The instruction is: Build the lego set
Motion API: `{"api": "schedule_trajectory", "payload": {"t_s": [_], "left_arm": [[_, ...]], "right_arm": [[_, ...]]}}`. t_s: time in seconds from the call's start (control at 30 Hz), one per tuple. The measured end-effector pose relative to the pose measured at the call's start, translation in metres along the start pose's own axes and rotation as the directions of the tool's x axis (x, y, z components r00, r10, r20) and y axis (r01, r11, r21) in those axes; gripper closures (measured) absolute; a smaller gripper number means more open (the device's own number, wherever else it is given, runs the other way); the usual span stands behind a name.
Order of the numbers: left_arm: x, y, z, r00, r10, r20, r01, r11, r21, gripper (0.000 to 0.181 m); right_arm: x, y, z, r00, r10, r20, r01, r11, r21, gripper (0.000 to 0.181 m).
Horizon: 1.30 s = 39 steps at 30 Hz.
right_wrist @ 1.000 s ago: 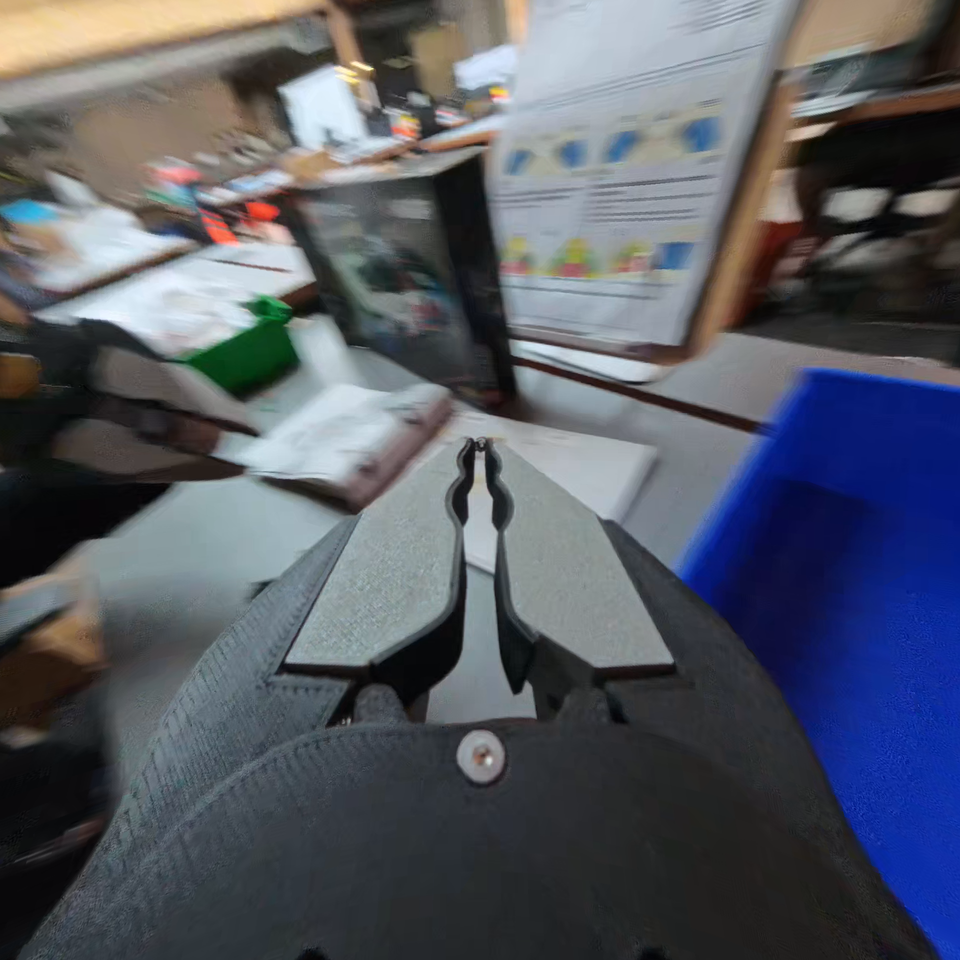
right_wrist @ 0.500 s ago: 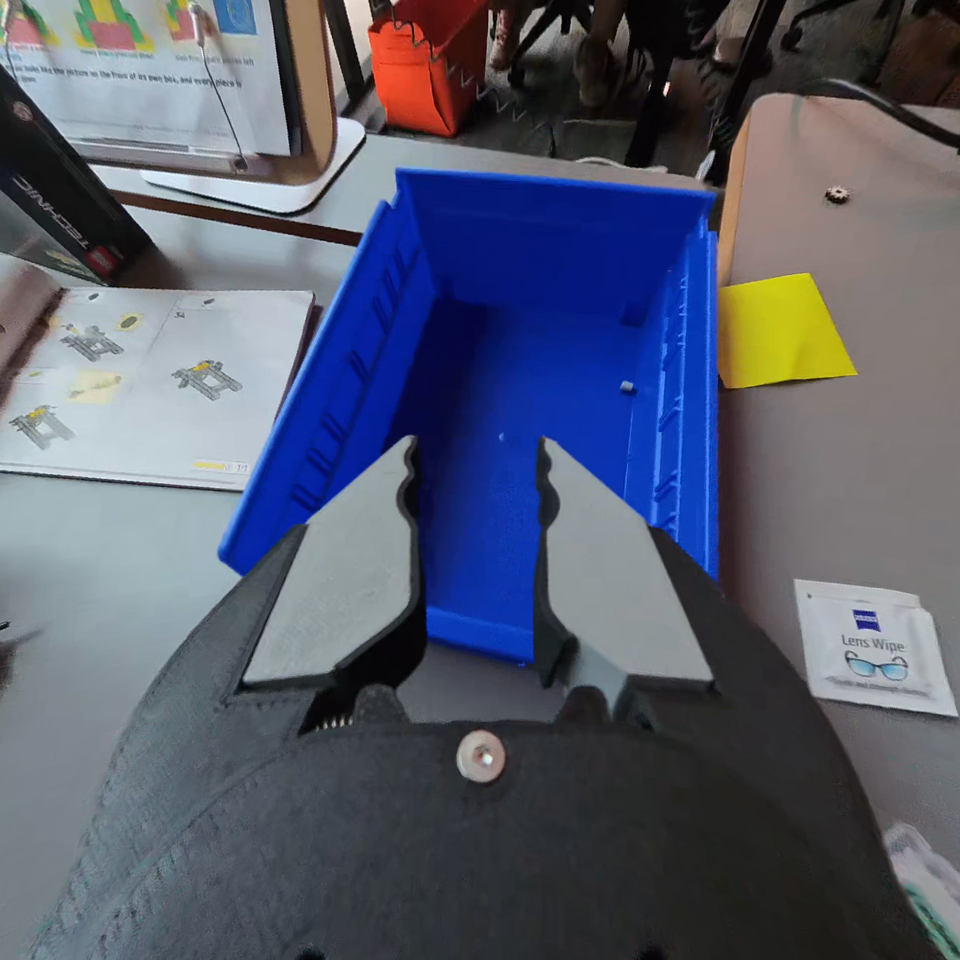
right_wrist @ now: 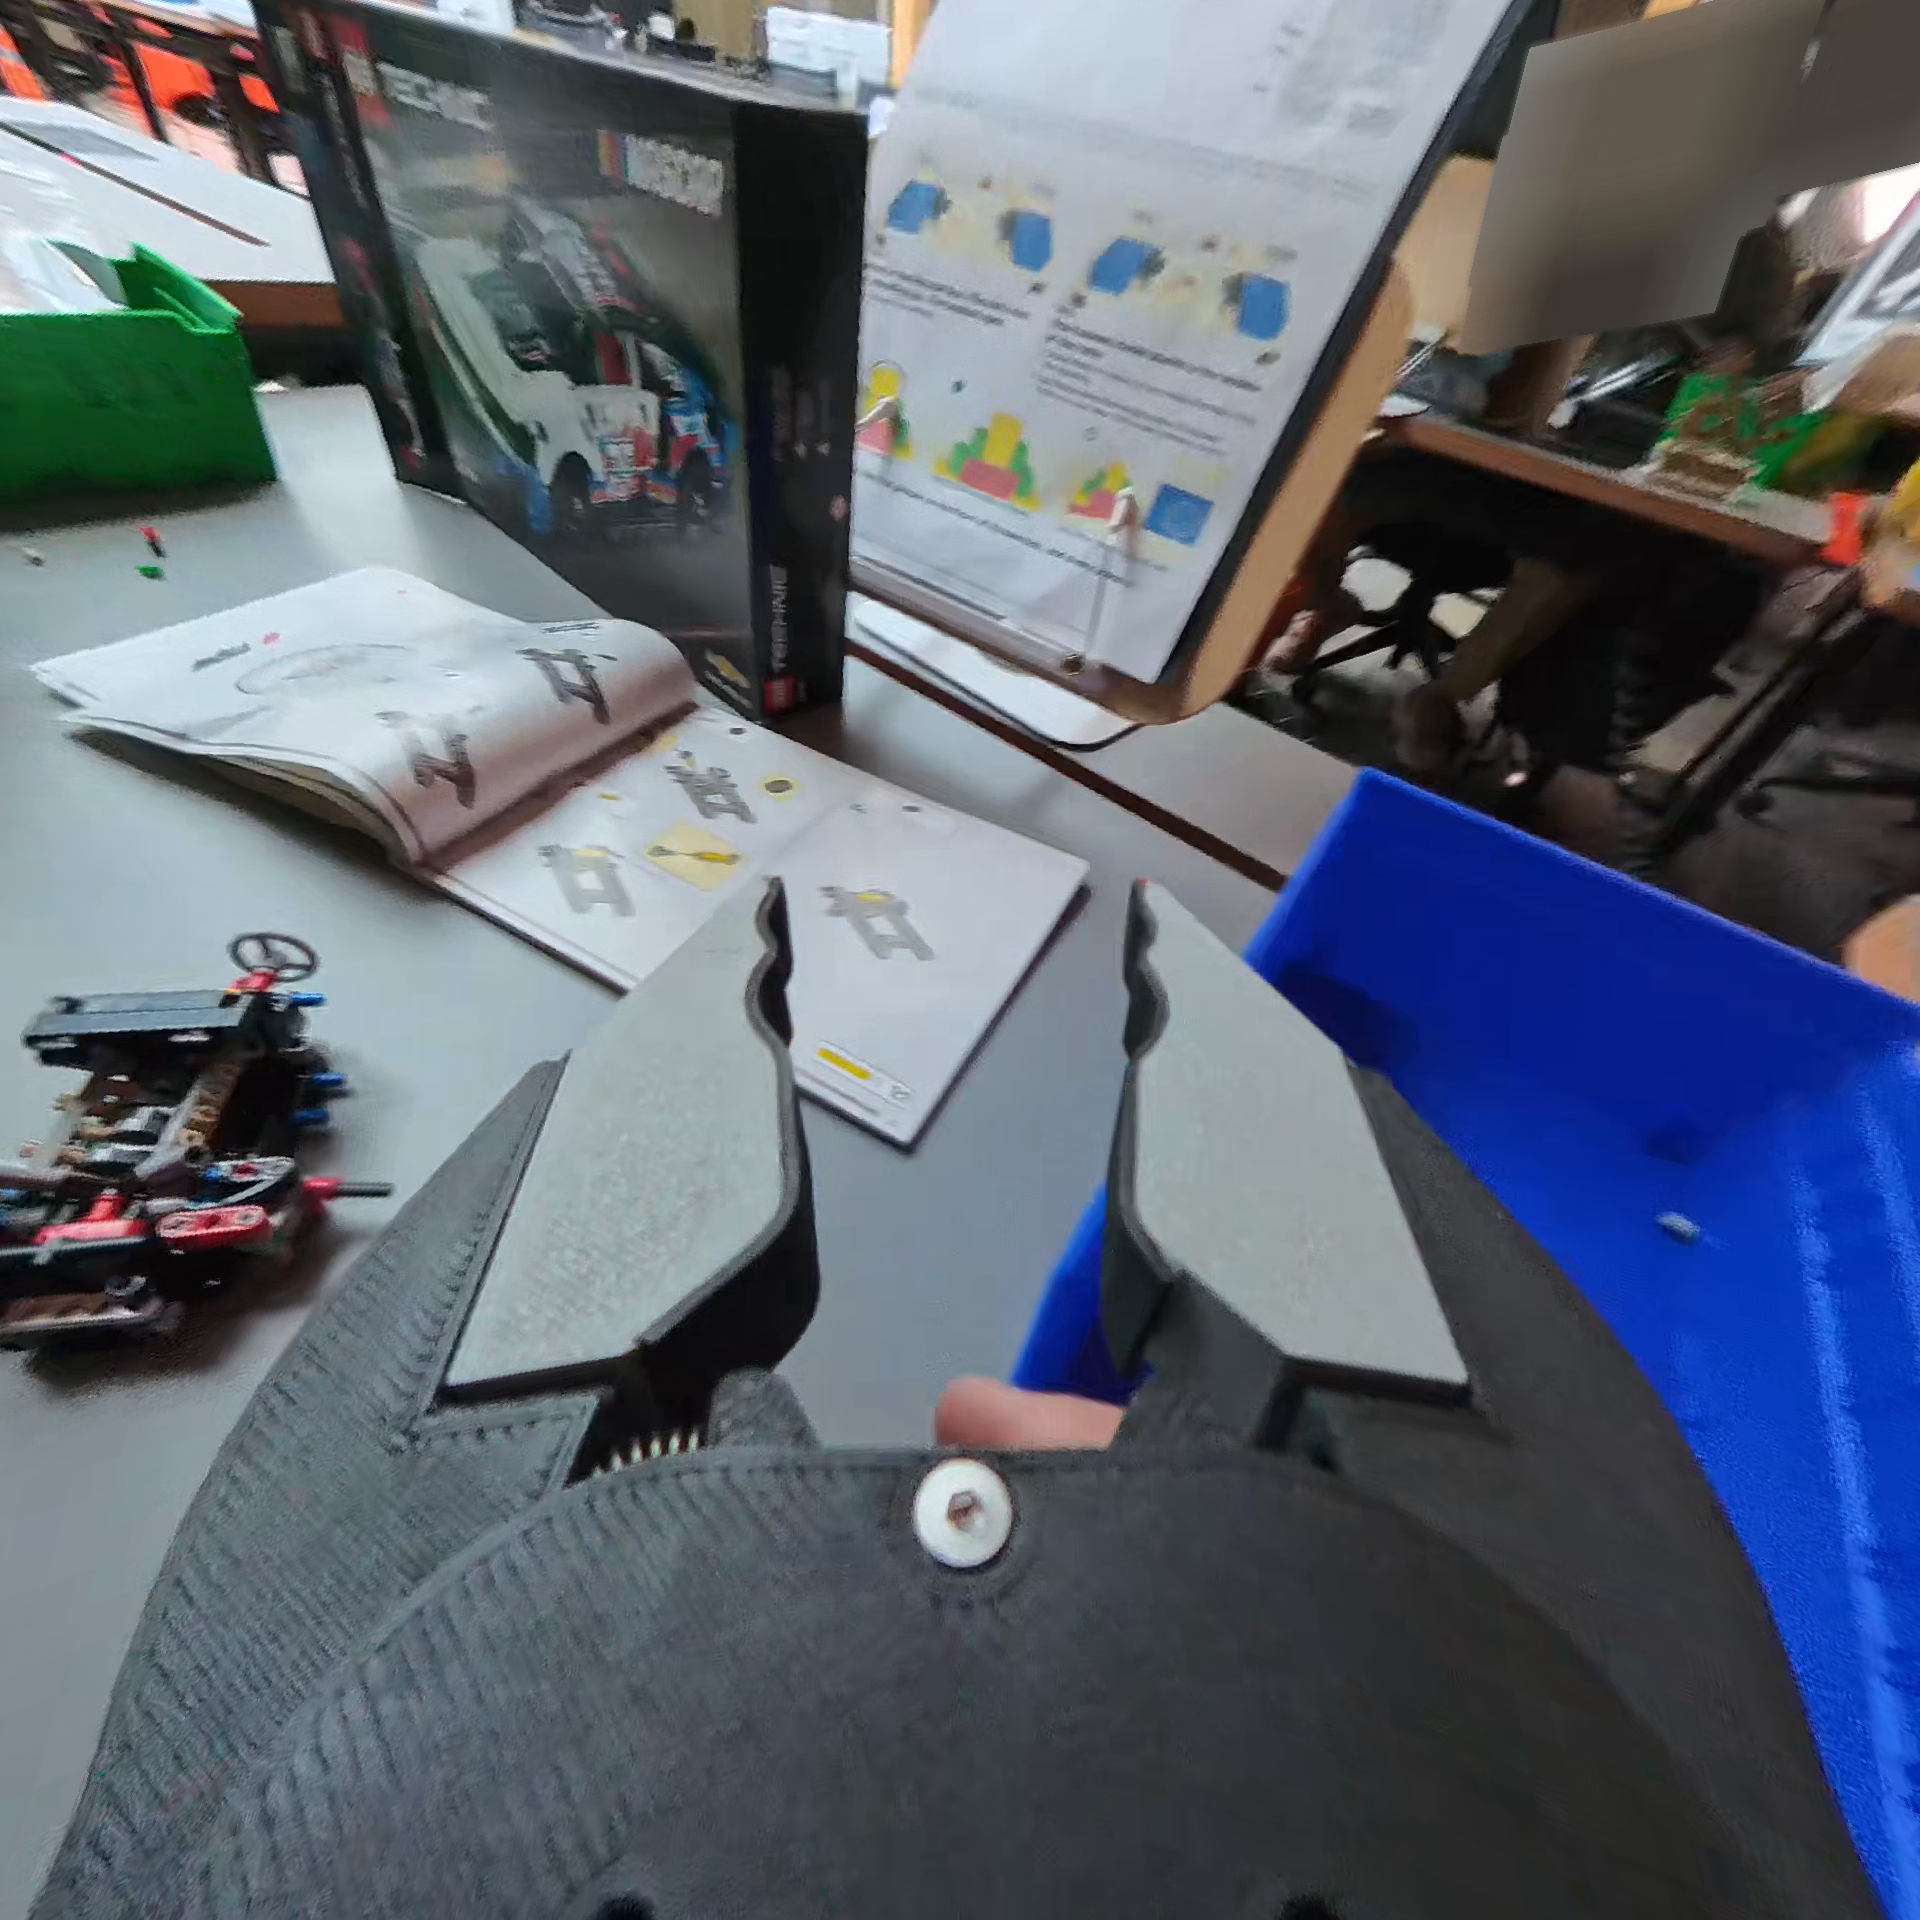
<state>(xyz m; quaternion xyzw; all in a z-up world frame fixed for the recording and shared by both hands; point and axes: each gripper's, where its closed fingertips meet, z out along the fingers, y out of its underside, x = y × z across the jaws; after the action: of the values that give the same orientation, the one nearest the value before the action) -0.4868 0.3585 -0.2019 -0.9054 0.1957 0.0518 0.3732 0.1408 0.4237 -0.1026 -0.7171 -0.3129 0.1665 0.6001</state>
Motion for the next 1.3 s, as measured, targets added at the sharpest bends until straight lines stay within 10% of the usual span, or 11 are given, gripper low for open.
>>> {"api": "schedule_trajectory", "payload": {"t_s": [0.03, 0.43, 0.73, 0.93, 1.17, 1.3], "left_arm": [[-0.006, 0.004, 0.008, 0.999, -0.012, -0.031, 0.011, 1.000, -0.023, 0.150], [0.006, 0.010, 0.081, 0.933, 0.169, -0.319, -0.240, 0.951, -0.197, 0.166], [0.039, -0.020, 0.074, 0.905, 0.246, -0.347, -0.256, 0.967, 0.020, 0.177], [0.188, -0.108, -0.033, 0.746, 0.597, -0.296, -0.259, 0.669, 0.697, 0.178], [0.281, -0.136, -0.113, 0.659, 0.725, -0.201, -0.136, 0.378, 0.916, 0.177], [0.294, -0.141, -0.131, 0.650, 0.743, -0.159, -0.123, 0.309, 0.943, 0.178]], "right_arm": [[-0.009, 0.002, 0.010, 0.999, 0.029, 0.032, -0.029, 0.999, -0.025, 0.118], [-0.041, -0.002, 0.040, 0.990, 0.069, 0.121, -0.068, 0.998, -0.009, 0.124], [-0.134, -0.030, 0.056, 0.899, 0.124, 0.420, -0.126, 0.992, -0.024, 0.130], [-0.254, -0.060, 0.083, 0.561, 0.289, 0.775, -0.287, 0.947, -0.146, 0.144], [-0.336, -0.072, 0.088, 0.181, 0.413, 0.892, -0.300, 0.887, -0.350, 0.149], [-0.341, -0.075, 0.081, 0.099, 0.441, 0.892, -0.325, 0.861, -0.390, 0.154]]}}
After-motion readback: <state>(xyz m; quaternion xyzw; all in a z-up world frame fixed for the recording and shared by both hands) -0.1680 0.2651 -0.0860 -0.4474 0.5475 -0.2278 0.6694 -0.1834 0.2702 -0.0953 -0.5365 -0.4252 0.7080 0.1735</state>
